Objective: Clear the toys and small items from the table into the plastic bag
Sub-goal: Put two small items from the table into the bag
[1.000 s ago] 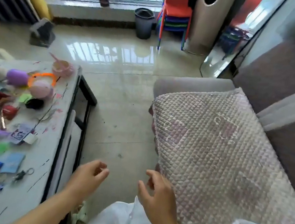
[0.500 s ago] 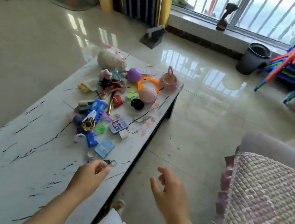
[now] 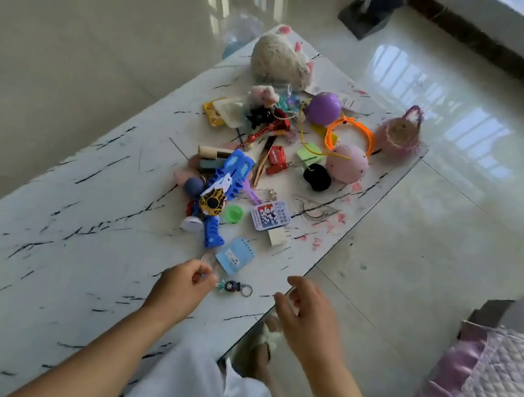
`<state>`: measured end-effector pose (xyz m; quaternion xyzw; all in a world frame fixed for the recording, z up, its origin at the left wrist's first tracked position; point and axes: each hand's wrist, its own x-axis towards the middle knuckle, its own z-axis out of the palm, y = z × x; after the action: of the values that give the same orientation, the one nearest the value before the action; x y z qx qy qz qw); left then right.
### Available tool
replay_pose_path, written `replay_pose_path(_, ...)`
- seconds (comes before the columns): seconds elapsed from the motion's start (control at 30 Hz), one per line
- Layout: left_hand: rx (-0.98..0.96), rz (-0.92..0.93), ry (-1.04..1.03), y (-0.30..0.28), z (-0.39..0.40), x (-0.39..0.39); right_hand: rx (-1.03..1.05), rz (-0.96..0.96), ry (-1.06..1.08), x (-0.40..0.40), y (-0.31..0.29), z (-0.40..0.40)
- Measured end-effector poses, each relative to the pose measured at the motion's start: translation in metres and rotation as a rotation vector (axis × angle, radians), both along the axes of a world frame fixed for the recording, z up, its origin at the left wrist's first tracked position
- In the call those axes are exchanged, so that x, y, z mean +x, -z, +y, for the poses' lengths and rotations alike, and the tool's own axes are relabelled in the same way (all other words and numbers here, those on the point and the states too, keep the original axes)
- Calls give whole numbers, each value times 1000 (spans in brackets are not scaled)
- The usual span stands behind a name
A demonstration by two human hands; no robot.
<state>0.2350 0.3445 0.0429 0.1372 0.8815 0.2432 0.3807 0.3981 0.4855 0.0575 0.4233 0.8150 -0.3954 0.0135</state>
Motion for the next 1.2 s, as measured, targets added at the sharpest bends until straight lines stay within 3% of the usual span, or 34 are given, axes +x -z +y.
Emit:
replay_pose_path(0.37, -205, 16, -211, 100, 11, -3, -86, -225, -320, -52, 88, 37)
replay_pose_path(0.7, -247, 137, -310, 198, 8, -18, 38, -216, -674, -113, 179, 26)
replay_pose_path(0.97, -102, 254, -272, 218, -4, -20, 129, -272, -932, -130, 225, 18)
replay_pose_path(1.2, -71, 216, -259, 213, -13, -24, 281, -303, -832, -128, 229, 14)
